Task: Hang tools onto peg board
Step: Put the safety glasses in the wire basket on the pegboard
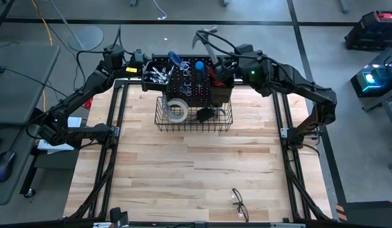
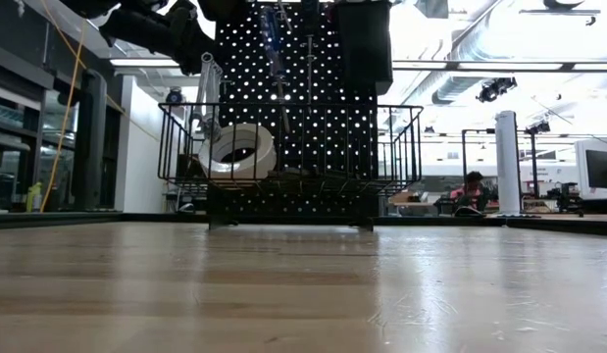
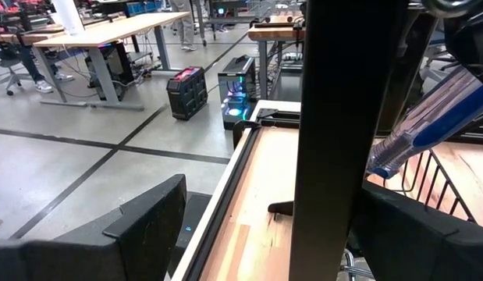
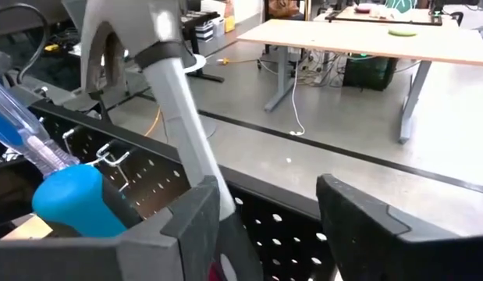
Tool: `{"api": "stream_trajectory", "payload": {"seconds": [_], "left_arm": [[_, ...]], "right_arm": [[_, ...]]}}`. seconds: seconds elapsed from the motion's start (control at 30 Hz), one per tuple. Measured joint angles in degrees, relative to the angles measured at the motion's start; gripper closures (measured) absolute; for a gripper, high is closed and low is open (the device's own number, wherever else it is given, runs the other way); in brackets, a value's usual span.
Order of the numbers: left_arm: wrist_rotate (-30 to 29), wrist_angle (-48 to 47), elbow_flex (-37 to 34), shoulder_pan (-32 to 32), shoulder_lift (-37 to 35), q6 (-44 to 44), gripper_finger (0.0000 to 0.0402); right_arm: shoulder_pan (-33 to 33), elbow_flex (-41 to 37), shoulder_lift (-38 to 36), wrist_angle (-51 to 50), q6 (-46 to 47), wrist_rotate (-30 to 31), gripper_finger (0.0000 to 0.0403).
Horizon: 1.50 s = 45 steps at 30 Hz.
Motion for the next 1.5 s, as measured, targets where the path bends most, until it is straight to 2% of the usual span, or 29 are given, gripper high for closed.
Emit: {"api": "stream_trajectory", "payload": {"seconds": [0.33, 0.57, 0.9, 0.97, 1.13, 1.27, 1.33, 1.5], "left_arm": [[0.1, 0.0, 0.0, 0.0, 0.0, 0.0, 0.0078], [0.0, 0.0, 0.0, 0.0, 0.0, 0.0, 0.0078], [0.1, 0.0, 0.0, 0.0, 0.0, 0.5, 0.0078], [0.1, 0.0, 0.0, 0.0, 0.0, 0.5, 0.0078], [0.1, 0.0, 0.0, 0.0, 0.0, 0.5, 0.0078], [0.1, 0.0, 0.0, 0.0, 0.0, 1.4, 0.0078], [0.0, 0.0, 0.0, 0.0, 0.0, 1.4, 0.0078], [0.1, 0.1, 0.0, 0.0, 0.0, 1.4, 0.0078]], "right_arm": [[0.0, 0.0, 0.0, 0.4, -0.5, 0.2, 0.0199], [0.2, 0.0, -1.1, 4.9, -6.5, 0.0, 0.0199], [2.7, 5.7, -2.5, 3.9, -10.6, -0.2, 0.0199], [3.1, 6.2, -2.5, 3.5, -9.5, -3.6, 0.0199], [3.0, 7.0, -2.5, -6.4, 0.8, -24.5, 0.0199], [5.4, 7.0, -2.1, -14.7, 11.1, -37.4, 0.0199], [8.0, 7.1, -1.3, -19.8, 16.5, -40.1, 0.0199], [16.3, 7.0, 4.0, -40.7, 30.1, -40.8, 0.0199]]}}
